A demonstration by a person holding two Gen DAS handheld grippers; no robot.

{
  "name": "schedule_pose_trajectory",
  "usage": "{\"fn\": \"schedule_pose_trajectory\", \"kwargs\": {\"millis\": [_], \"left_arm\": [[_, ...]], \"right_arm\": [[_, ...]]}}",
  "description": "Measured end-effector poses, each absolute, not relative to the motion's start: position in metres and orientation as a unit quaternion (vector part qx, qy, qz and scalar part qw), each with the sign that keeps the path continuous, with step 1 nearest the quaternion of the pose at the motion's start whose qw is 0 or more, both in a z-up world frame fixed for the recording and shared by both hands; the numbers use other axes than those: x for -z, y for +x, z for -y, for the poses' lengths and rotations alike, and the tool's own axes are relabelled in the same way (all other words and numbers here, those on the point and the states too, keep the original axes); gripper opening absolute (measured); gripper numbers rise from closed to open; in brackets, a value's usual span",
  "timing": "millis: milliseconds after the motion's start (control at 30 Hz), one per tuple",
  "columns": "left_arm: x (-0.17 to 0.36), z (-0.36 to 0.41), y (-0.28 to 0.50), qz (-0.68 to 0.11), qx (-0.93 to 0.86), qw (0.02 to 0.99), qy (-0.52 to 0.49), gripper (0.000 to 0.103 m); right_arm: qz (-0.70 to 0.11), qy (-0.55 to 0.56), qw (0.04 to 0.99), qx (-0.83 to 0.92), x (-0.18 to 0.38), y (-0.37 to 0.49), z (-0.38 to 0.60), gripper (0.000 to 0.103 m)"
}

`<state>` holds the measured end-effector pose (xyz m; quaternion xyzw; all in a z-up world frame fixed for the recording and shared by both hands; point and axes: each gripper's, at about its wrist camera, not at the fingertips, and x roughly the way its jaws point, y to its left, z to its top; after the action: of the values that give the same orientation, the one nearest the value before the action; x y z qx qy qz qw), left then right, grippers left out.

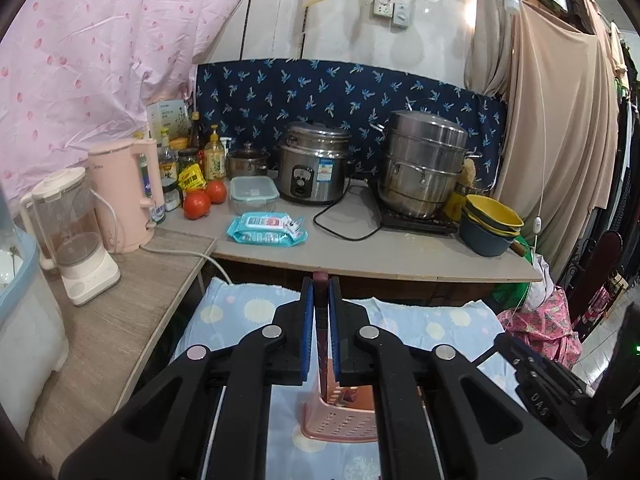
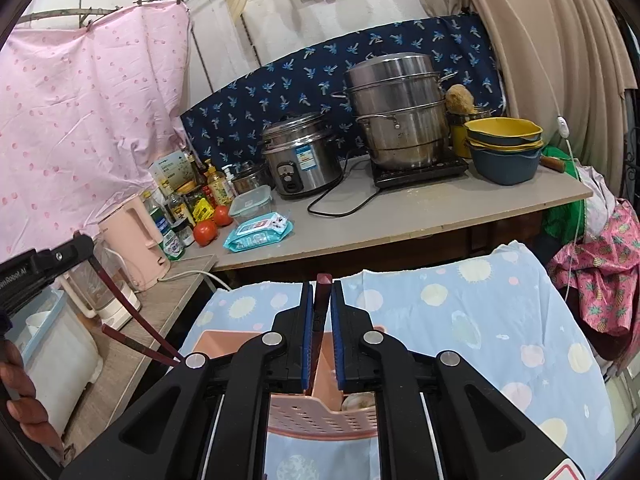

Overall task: Organize utensils
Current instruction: 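Open both grippers and move them back over the table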

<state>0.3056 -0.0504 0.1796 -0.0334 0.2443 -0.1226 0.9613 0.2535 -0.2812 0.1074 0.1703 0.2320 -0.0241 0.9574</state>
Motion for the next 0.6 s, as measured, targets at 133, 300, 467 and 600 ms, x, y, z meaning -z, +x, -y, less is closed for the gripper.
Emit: {"fn": "schedule_pose_trajectory", "kwargs": {"millis": [133, 300, 467, 600], "left_arm": [[-0.176, 0.049, 0.3, -0.245, 0.107, 0.963, -0.031, 0.034], [-0.178, 0.044, 0.281, -0.238, 0.089, 0.967, -0.023, 0.054], [-0.17, 0.038, 0.258, -0.254, 0.073, 0.964, -0.01, 0.06], [-0.155, 0.032, 0.239, -0.275, 0.06, 0.959, -0.001, 0.06]], "right_arm": [[-0.221, 0.173, 0.959, 0.033, -0.113, 0.24, 0.286, 0.039], [-0.221, 0.158, 0.962, 0.039, -0.119, 0.218, 0.285, 0.044], [-0.245, 0.143, 0.958, 0.038, -0.115, 0.189, 0.276, 0.048], [-0.272, 0.119, 0.954, 0.039, -0.104, 0.162, 0.262, 0.05]]}}
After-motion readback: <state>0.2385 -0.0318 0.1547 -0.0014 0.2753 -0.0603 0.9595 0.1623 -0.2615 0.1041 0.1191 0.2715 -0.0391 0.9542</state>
